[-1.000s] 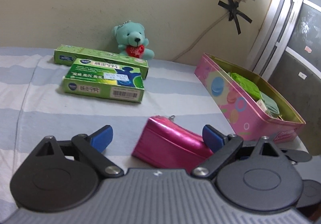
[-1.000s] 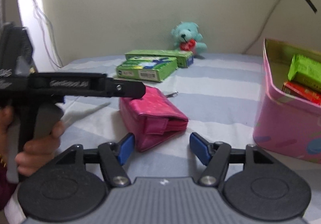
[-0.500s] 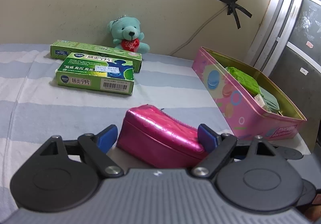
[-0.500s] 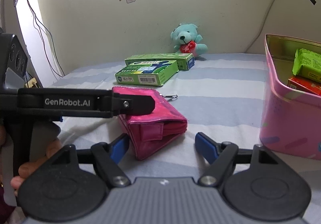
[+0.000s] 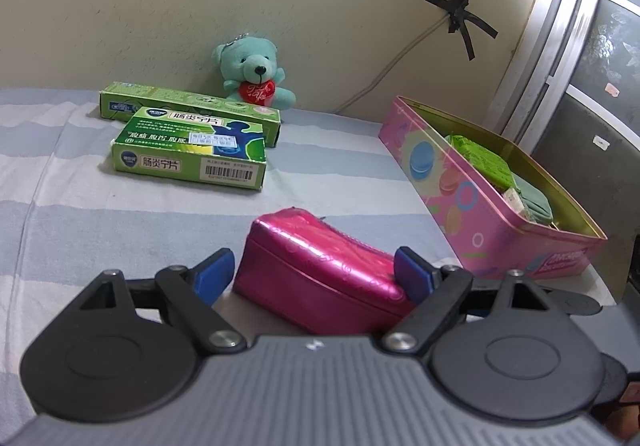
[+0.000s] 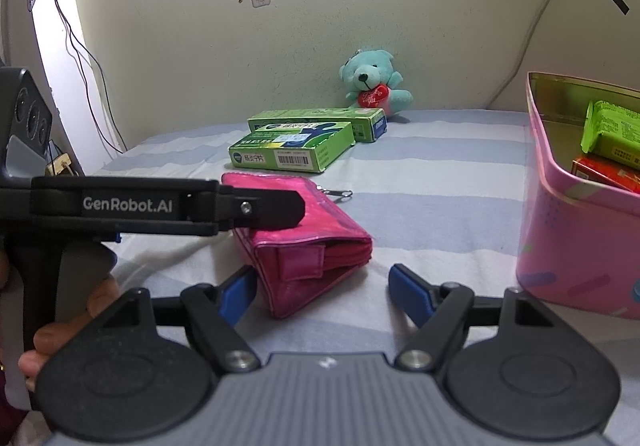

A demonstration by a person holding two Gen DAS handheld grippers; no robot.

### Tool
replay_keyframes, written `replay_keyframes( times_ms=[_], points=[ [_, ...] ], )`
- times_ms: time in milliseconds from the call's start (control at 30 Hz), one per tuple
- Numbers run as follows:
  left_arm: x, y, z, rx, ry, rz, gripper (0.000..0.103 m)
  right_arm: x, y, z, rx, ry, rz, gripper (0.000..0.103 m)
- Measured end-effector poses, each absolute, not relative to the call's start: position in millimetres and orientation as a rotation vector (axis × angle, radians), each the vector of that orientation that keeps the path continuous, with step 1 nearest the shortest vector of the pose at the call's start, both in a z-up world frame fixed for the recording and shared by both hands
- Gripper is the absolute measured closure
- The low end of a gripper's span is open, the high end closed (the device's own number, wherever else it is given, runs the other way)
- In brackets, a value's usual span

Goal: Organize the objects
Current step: 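Move the left tool onto the pink purse and close on it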

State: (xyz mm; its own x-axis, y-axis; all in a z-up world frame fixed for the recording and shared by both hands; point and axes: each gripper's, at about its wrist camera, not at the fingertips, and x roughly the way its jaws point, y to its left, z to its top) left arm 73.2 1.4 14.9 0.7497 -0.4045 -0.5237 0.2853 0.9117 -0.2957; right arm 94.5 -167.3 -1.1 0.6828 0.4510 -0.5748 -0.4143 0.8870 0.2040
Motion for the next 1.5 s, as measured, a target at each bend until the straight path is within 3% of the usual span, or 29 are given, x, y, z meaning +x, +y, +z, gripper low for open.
replay_keyframes(
  times_ms=[500,633,967,1067,1133,1267,1333,1500],
  points=[
    [44.2,-13.6,21.9,-0.111,0.562,-0.606,0.015,71.6,-208.2,-2.5,0.099,0.638,0.371,0.026],
    [46.6,-5.0,24.5,-0.15,0.547,-0.569,0.007,71.0,-212.8,-3.2,0.12,0.643,0.369,0.026],
    [76.4,3.7,22.6,-0.293,0.617,-0.535,0.0,77.3,-173.5,-3.7,-0.038,0.668,0.436,0.02],
    [77.3,-4.5,16.3,-0.269,0.651,-0.552,0.009,83.3,-165.6,-4.2,-0.048,0.67,0.453,0.022],
    [76.7,-2.5,16.9,-0.292,0.659,-0.599,0.023,86.0,-163.2,-4.7,-0.045,0.669,0.457,0.024],
    [73.8,0.8,15.3,-0.317,0.681,-0.639,0.026,82.7,-166.7,-5.0,-0.034,0.659,0.451,0.039],
    [70.0,-6.9,11.7,-0.299,0.73,-0.686,0.036,78.7,-170.4,-4.4,-0.016,0.658,0.462,0.046],
    [43.9,-34.8,15.2,-0.147,0.72,-0.734,0.039,59.6,-164.0,-1.5,-0.057,0.642,0.488,0.052]
  ],
)
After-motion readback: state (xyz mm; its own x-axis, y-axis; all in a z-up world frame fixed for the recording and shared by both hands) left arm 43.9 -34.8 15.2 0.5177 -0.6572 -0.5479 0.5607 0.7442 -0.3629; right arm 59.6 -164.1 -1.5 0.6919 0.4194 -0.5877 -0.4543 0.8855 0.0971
